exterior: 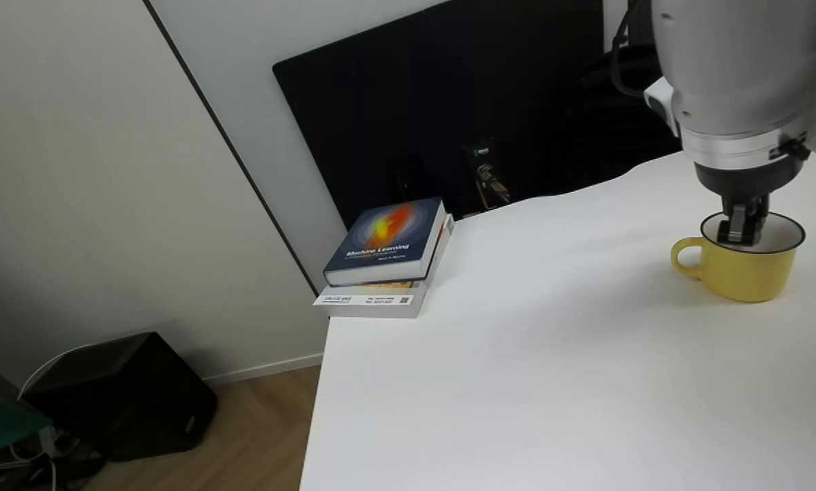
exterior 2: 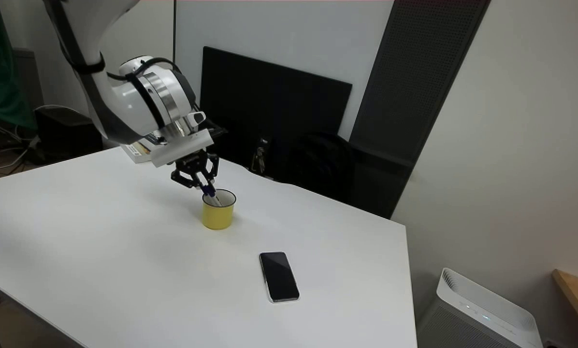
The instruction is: Take the marker out of the cup and put it on the table
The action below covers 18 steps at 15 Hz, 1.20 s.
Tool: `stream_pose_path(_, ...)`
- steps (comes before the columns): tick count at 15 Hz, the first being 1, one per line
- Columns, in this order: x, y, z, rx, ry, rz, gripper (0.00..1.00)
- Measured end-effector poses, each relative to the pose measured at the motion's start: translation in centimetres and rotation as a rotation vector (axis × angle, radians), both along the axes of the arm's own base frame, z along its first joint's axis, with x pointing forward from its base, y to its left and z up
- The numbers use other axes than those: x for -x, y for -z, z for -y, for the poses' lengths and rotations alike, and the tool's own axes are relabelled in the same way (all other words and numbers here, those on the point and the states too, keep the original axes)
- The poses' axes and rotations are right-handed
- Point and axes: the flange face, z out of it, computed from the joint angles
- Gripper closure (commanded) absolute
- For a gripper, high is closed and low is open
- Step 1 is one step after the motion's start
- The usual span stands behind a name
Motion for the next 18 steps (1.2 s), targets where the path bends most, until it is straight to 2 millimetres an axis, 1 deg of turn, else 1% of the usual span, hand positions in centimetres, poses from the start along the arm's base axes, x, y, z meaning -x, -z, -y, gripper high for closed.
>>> stream_pose_path(4, -0.7, -0.7, -0.3, -0.021, 0.038, 0.006, 0.95)
stream_pose_path(8, -1.6, -2.2, -0.5, -0.021, 0.063, 0.025, 0.95)
stream_pose_path(12, -2.5, -4.4, -0.5, -0.005, 0.083, 0.051, 0.95)
stream_pose_path(18, -2.7, -8.2, -0.6, -0.036, 0.143, 0.063, 0.95)
